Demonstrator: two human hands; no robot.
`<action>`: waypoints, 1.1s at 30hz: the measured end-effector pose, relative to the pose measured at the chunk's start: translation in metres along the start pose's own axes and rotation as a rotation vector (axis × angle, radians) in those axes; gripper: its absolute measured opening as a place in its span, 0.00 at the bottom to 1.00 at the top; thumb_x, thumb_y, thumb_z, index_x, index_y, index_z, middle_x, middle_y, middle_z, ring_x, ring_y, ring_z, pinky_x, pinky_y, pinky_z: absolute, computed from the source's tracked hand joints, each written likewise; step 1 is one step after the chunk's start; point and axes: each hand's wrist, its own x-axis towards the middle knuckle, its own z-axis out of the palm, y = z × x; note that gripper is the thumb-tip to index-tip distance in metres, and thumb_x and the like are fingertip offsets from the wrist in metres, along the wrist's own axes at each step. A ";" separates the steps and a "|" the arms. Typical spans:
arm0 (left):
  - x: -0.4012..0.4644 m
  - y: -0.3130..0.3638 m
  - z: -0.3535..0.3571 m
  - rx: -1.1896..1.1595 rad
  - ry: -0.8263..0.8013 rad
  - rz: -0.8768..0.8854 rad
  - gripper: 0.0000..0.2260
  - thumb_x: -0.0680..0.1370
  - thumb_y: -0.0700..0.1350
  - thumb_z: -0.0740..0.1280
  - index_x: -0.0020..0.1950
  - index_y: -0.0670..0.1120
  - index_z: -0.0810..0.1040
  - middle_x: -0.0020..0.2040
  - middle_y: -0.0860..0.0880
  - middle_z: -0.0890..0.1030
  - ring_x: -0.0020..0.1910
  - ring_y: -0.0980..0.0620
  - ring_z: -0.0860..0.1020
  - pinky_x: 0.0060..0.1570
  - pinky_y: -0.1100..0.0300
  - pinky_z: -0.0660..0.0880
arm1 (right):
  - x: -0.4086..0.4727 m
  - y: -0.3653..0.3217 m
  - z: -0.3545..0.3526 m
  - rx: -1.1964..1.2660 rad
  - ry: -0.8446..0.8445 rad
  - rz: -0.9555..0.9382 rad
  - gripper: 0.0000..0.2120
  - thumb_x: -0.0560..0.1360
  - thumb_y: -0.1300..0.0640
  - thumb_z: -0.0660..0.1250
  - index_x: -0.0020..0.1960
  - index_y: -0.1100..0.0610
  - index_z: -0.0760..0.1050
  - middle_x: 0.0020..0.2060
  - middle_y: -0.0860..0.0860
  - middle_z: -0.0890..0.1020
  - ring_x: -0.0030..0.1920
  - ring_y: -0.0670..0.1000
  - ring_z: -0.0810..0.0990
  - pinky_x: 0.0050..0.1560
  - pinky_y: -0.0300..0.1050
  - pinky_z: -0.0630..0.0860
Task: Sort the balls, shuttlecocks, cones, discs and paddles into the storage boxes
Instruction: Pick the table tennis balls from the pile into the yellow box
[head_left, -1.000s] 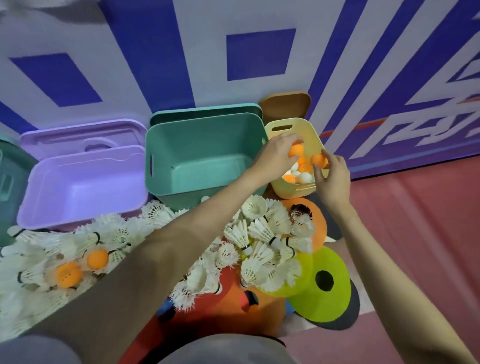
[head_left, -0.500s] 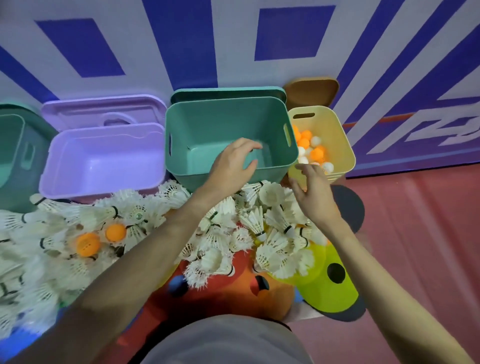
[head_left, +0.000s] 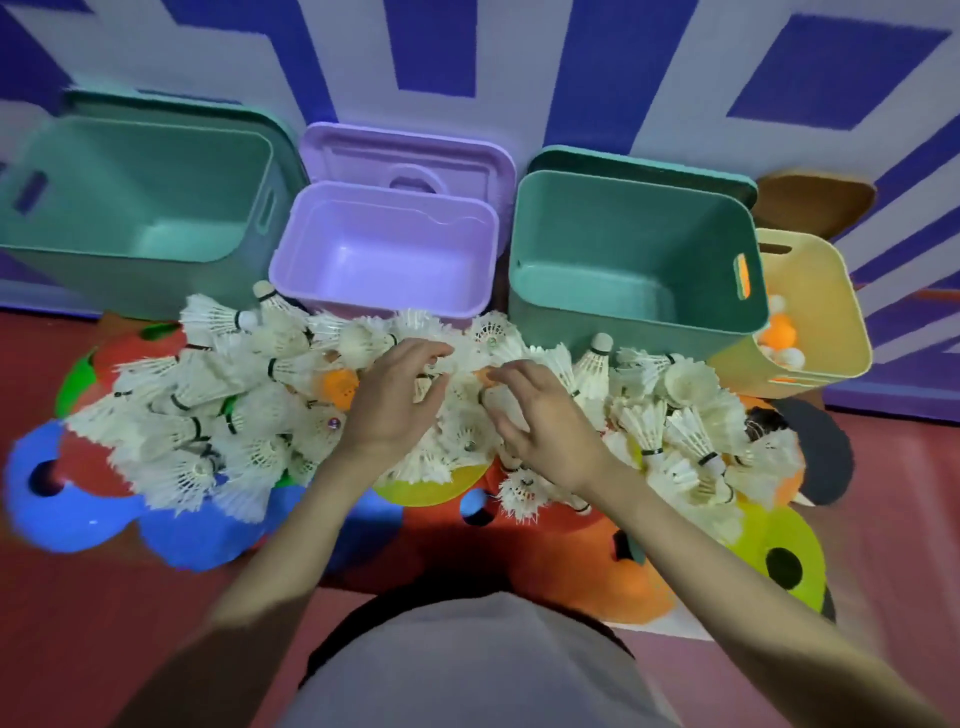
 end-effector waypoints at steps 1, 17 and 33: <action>-0.006 -0.010 -0.010 0.010 0.031 -0.036 0.12 0.77 0.39 0.68 0.60 0.45 0.78 0.55 0.50 0.79 0.54 0.53 0.76 0.55 0.59 0.72 | 0.006 -0.011 0.007 0.002 -0.025 -0.022 0.18 0.76 0.57 0.64 0.64 0.62 0.72 0.58 0.57 0.75 0.58 0.59 0.74 0.60 0.53 0.73; -0.014 -0.080 -0.055 0.508 -0.107 -0.161 0.17 0.76 0.52 0.69 0.62 0.45 0.75 0.57 0.48 0.78 0.55 0.47 0.76 0.54 0.54 0.71 | 0.095 -0.076 0.087 -0.035 -0.140 0.066 0.18 0.74 0.63 0.64 0.64 0.61 0.71 0.54 0.58 0.77 0.55 0.59 0.76 0.52 0.50 0.74; -0.017 -0.117 -0.107 -0.091 0.291 -0.298 0.15 0.73 0.46 0.74 0.58 0.45 0.79 0.50 0.50 0.81 0.45 0.54 0.77 0.45 0.60 0.74 | 0.125 -0.080 0.111 -0.103 -0.262 0.303 0.04 0.72 0.67 0.64 0.39 0.65 0.74 0.42 0.58 0.77 0.43 0.58 0.77 0.39 0.46 0.73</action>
